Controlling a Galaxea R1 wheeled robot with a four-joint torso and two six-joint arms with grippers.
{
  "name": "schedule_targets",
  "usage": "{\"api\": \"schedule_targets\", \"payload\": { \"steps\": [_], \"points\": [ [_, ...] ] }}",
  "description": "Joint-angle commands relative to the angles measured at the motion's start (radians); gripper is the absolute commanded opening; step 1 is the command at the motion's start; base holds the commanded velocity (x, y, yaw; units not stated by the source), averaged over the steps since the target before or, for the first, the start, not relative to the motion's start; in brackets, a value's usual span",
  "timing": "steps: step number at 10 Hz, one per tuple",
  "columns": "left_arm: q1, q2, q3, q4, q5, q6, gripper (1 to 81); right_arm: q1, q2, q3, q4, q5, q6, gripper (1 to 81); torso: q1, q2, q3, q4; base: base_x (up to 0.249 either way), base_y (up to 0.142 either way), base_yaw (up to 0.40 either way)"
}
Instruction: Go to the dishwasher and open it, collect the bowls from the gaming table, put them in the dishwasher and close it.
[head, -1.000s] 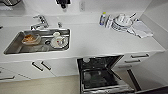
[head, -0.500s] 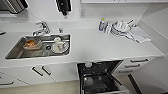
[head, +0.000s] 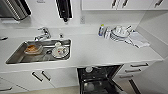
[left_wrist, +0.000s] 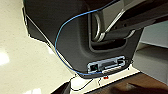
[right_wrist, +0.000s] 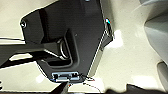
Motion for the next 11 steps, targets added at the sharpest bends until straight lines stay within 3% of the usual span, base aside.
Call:
{"api": "schedule_targets", "payload": {
  "steps": [1,4,7,11],
  "points": [
    [0.021,0.006,-0.001,0.017,0.048,0.003,81.1,-0.030,0.042,-0.055,-0.020,-0.052,-0.034,81.1,0.062,-0.096,0.000,0.000,0.000,0.000,0.000],
    [0.027,0.026,-0.001,0.015,0.060,0.009,81.1,-0.024,0.132,-0.135,-0.017,-0.054,-0.034,81.1,0.131,-0.208,0.001,0.000,0.000,0.000,0.000],
    [0.027,0.024,-0.001,0.015,0.060,0.016,81.1,0.051,0.204,-0.181,-0.004,-0.052,-0.028,81.1,0.200,-0.318,0.002,0.000,0.000,0.000,0.000],
    [0.039,0.006,-0.001,0.015,0.060,0.019,81.1,0.191,0.218,-0.094,0.003,-0.051,-0.016,81.1,0.291,-0.465,0.002,0.000,0.000,0.000,0.000]
  ]
}}
